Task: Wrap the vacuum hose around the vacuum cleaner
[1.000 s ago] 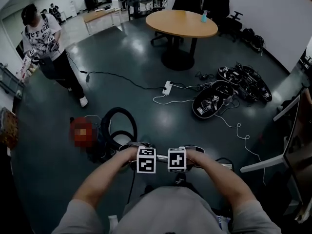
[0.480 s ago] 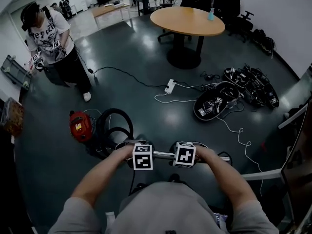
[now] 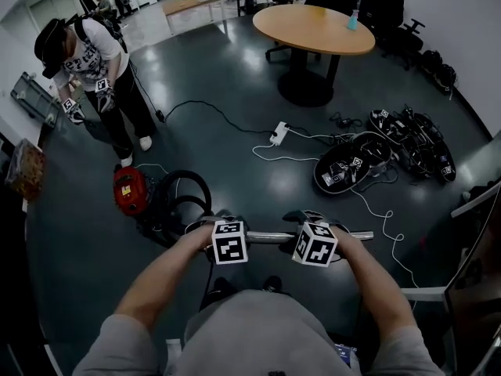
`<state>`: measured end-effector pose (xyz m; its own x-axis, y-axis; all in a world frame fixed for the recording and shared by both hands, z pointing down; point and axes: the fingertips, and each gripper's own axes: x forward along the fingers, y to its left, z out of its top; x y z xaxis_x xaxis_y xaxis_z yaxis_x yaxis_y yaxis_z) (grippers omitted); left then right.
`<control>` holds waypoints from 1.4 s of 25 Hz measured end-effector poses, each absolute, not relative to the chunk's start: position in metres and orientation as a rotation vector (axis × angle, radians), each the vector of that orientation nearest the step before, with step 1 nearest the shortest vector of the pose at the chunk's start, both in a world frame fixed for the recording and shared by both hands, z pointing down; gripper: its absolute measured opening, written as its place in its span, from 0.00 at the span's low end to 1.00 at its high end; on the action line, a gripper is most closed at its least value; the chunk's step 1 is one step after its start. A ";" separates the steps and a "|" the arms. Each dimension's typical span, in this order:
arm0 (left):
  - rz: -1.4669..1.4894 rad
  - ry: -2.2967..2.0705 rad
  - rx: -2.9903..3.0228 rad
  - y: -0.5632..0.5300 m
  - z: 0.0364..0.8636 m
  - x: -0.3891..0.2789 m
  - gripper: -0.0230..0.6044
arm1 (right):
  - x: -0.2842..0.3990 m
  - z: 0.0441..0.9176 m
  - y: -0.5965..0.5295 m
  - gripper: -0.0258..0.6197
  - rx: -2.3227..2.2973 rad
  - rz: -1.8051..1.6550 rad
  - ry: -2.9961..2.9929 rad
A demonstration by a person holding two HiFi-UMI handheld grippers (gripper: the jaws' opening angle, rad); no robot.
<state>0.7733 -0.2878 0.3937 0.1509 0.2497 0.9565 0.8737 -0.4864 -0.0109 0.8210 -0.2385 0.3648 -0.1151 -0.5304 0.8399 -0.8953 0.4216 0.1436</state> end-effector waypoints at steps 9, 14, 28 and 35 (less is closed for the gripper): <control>-1.377 -1.012 -1.901 -0.297 0.409 0.799 0.27 | 0.861 0.350 -0.231 0.52 1.320 0.452 -1.702; -1.437 -0.931 -1.963 -0.329 0.437 0.805 0.27 | 0.893 0.330 -0.245 0.52 1.523 0.476 -1.680; -1.534 -0.645 -2.318 -0.442 0.463 0.843 0.27 | 0.916 0.350 -0.372 0.52 1.498 0.785 -1.869; -1.590 -0.493 -2.493 -0.490 0.473 0.850 0.27 | 0.937 0.357 -0.436 0.52 1.459 0.802 -1.850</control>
<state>0.8498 -0.4897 0.4735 0.3864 0.1958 0.9013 0.3483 -0.9358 0.0540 0.9368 -0.4356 0.3569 -0.1781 -0.5861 0.7904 -0.9776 0.1972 -0.0741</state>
